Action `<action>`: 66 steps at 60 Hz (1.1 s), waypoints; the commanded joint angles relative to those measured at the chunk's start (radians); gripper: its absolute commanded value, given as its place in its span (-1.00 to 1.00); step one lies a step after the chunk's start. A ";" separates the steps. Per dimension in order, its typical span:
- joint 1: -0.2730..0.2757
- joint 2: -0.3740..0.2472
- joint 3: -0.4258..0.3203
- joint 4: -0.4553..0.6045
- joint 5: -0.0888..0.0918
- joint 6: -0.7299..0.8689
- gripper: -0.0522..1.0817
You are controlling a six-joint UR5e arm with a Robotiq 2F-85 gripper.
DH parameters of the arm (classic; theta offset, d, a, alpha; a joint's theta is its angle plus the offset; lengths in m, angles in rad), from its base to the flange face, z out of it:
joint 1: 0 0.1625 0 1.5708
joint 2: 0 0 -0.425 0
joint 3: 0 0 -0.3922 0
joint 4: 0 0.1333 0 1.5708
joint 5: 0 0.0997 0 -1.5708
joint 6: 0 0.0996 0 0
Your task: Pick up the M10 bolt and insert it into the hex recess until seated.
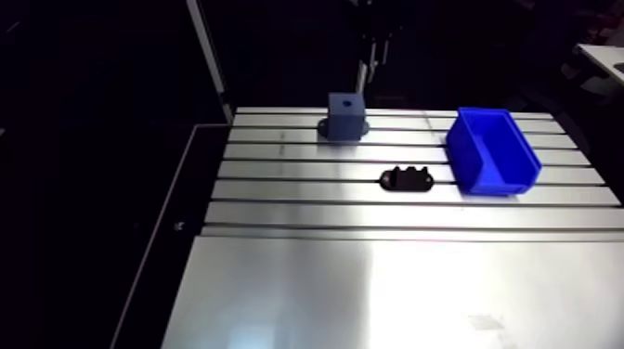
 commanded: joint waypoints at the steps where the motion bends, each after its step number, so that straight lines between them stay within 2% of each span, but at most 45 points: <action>1: 0.015 0.039 -0.037 0.003 -0.006 -0.003 0.52; 11: 0.021 0.065 -0.060 0.002 -0.021 -0.021 0.52; 28: 0.044 0.100 -0.093 0.003 -0.020 -0.022 0.52; 66: 0.050 0.143 -0.141 0.042 -0.020 -0.023 0.52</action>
